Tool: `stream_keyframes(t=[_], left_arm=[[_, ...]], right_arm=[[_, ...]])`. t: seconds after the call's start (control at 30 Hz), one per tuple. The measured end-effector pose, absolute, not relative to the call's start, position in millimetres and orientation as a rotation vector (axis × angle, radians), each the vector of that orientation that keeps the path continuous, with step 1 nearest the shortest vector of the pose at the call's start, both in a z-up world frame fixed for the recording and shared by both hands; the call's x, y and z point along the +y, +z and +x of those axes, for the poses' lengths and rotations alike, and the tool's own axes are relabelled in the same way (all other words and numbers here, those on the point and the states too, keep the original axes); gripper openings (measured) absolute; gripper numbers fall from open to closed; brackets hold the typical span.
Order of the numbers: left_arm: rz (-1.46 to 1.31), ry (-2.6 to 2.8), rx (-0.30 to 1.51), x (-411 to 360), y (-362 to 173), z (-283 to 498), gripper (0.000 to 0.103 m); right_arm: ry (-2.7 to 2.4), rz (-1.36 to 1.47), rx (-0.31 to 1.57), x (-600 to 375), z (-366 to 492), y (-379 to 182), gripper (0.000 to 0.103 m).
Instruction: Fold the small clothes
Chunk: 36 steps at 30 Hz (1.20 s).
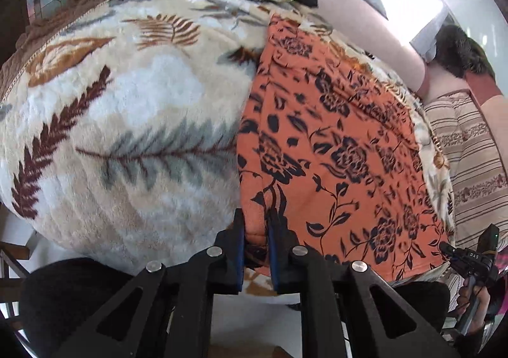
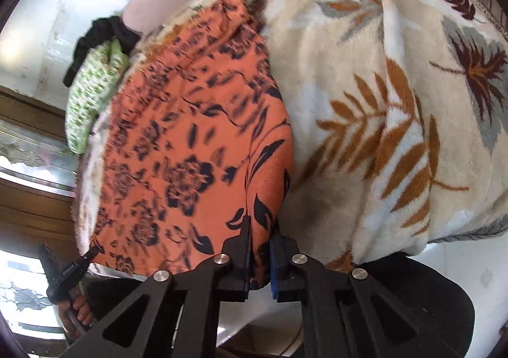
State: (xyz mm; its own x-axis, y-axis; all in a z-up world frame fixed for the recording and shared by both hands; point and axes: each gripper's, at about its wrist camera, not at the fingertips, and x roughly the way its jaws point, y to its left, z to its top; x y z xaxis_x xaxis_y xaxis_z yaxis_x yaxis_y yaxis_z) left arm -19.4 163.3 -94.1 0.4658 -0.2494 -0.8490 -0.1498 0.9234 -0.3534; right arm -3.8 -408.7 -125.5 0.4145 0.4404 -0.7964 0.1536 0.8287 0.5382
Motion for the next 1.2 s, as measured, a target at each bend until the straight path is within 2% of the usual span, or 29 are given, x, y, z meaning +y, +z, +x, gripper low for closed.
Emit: stream_keyframes(t=[0.23,0.57,0.77,0.93,1.0,1.03,1.07,1.1,1.2], left_arm=[[-0.419,-0.031,1.174,169,-121,-12,0.012],[-0.444,-0.105,1.032,170,-60,11,0.012],[-0.404,-0.164,0.964,164,-20,67,0.012],[-0.321,-0.17,0.942,148,-13,96,0.013],[-0.319,-0.175,0.958,146,-22,94,0.013],[-0.328,-0.175,0.965,147,-27,92,0.012],[-0.334,-0.171,0.971,148,-30,90,0.012],[-0.342,-0.167,0.974,151,-31,89,0.012],[-0.364,-0.169,0.965,156,-25,85,0.012]], right_arm=[[0.193,0.711,1.182,-416,4,-152,0.009],[0.281,0.838,1.035,-438,16,-114,0.009],[0.319,0.843,0.93,-450,67,-70,0.008],[0.327,0.764,0.942,-451,105,-52,0.009],[0.28,0.709,1.005,-449,100,-61,0.017],[0.257,0.693,1.045,-450,93,-69,0.043],[0.233,0.693,1.092,-450,83,-79,0.084],[0.211,0.7,1.117,-451,71,-88,0.089],[0.207,0.713,1.222,-450,35,-117,0.089]])
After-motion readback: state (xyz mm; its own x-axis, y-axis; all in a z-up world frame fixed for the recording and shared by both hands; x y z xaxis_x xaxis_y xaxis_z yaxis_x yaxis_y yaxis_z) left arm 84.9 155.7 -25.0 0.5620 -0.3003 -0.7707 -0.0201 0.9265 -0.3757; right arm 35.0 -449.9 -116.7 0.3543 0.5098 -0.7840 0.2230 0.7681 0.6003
